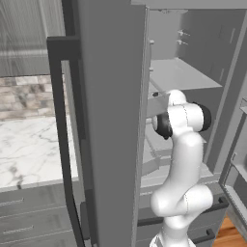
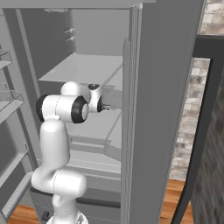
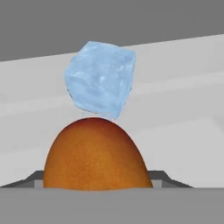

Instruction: Pick the mango and tangerine from the fridge and place them on the plate next to the blender to make a fruit smoothie.

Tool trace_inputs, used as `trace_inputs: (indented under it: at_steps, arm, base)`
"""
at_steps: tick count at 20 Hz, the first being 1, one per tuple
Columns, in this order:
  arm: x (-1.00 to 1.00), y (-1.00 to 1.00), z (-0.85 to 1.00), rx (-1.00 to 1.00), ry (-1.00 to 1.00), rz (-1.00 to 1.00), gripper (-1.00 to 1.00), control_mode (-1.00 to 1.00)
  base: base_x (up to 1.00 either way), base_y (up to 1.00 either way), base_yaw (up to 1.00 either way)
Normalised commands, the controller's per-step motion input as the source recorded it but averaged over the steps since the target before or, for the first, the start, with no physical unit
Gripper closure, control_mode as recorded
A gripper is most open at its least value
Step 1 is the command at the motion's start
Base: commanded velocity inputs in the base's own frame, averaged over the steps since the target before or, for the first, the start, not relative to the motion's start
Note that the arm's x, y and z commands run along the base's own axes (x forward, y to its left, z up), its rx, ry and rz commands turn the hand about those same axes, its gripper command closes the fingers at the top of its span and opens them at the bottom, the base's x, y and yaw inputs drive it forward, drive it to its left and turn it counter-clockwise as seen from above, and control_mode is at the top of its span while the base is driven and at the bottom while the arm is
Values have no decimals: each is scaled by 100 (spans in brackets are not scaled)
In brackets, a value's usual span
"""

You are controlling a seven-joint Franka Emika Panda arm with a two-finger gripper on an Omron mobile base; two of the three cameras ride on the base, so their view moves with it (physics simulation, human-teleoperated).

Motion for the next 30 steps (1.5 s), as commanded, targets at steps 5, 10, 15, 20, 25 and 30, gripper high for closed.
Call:
trace_inputs:
  at_steps: [5, 10, 15, 20, 25, 30]
  arm:
    - [-76, -1, 1, 1, -12, 0, 100, -100]
    - [-100, -9, 47, 2, -30, 0, 100, -100]
    - [-100, -2, 93, 0, -18, -9, 100, -100]
    - [-100, 0, 100, 0, -2, -15, 100, -100]
    - [-100, 0, 100, 0, 9, -6, 100, -100]
    - [-100, -2, 100, 0, 15, -2, 100, -100]
  base:
    - [0, 0, 0]
    - [0, 0, 0]
    - [0, 0, 0]
    - [0, 0, 0]
    - [0, 0, 0]
    - [0, 0, 0]
